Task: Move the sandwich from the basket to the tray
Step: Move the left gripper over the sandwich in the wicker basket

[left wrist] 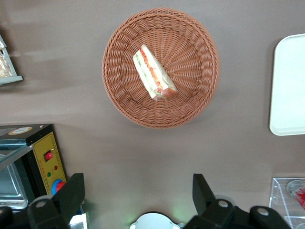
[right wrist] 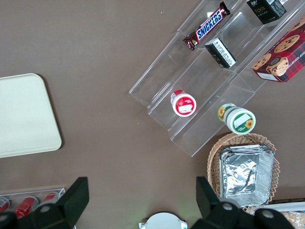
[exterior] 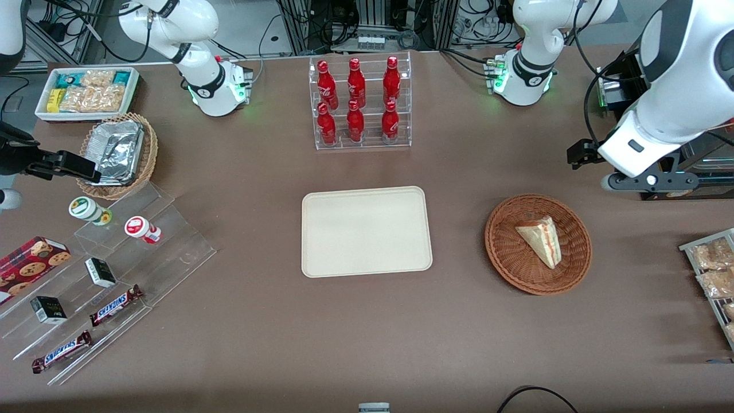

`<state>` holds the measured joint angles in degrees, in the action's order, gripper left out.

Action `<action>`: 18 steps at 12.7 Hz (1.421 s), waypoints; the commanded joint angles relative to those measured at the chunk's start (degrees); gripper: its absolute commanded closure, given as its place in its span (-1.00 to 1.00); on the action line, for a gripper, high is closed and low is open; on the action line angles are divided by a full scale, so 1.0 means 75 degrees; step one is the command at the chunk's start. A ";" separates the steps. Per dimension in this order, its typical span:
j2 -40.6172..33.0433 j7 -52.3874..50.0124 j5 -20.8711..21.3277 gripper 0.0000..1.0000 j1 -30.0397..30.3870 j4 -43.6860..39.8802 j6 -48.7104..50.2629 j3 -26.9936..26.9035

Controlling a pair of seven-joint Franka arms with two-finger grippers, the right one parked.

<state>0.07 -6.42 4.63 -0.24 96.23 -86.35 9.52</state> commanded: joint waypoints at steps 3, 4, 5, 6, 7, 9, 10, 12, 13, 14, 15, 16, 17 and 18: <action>-0.0056 0.0153 -0.0371 -1.00 0.0102 -0.0011 0.0124 0.0007; -0.0021 0.0165 -0.0406 -1.00 0.0102 0.0152 0.0018 0.0007; -0.0044 0.0165 -0.0453 -1.00 0.0102 0.0478 -0.0354 -0.0004; -0.0067 0.0165 -0.0453 -1.00 0.0090 0.0818 -0.0729 0.0007; -0.0056 0.0165 -0.0453 -1.00 0.0090 0.1065 -0.1069 0.0007; -0.0044 0.0165 -0.0453 -1.00 0.0090 0.1697 -0.1935 0.0007; -0.0044 0.0165 -0.0453 -1.00 0.0090 0.2048 -0.2346 0.0007; 0.0037 0.0153 -0.0453 -1.00 0.0102 0.2612 -0.3235 -0.0004; 0.0096 0.0153 -0.0453 -1.00 0.0102 0.2881 -0.3693 -0.0004; 0.0201 0.0130 -0.0453 -1.00 0.0113 0.3070 -0.4092 -0.0004; 0.0399 0.0095 -0.0453 -1.00 0.0114 0.3106 -0.4305 -0.0016; 0.0598 0.0072 -0.0453 -1.00 0.0148 0.3118 -0.4504 -0.0016; 0.0670 0.0060 -0.0453 -1.00 0.0207 0.3223 -0.4715 -0.0016; 0.0647 0.0002 -0.0465 -1.00 0.0219 0.3468 -0.5135 -0.0016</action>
<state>4.88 -6.30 2.04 0.43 120.20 -120.98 9.07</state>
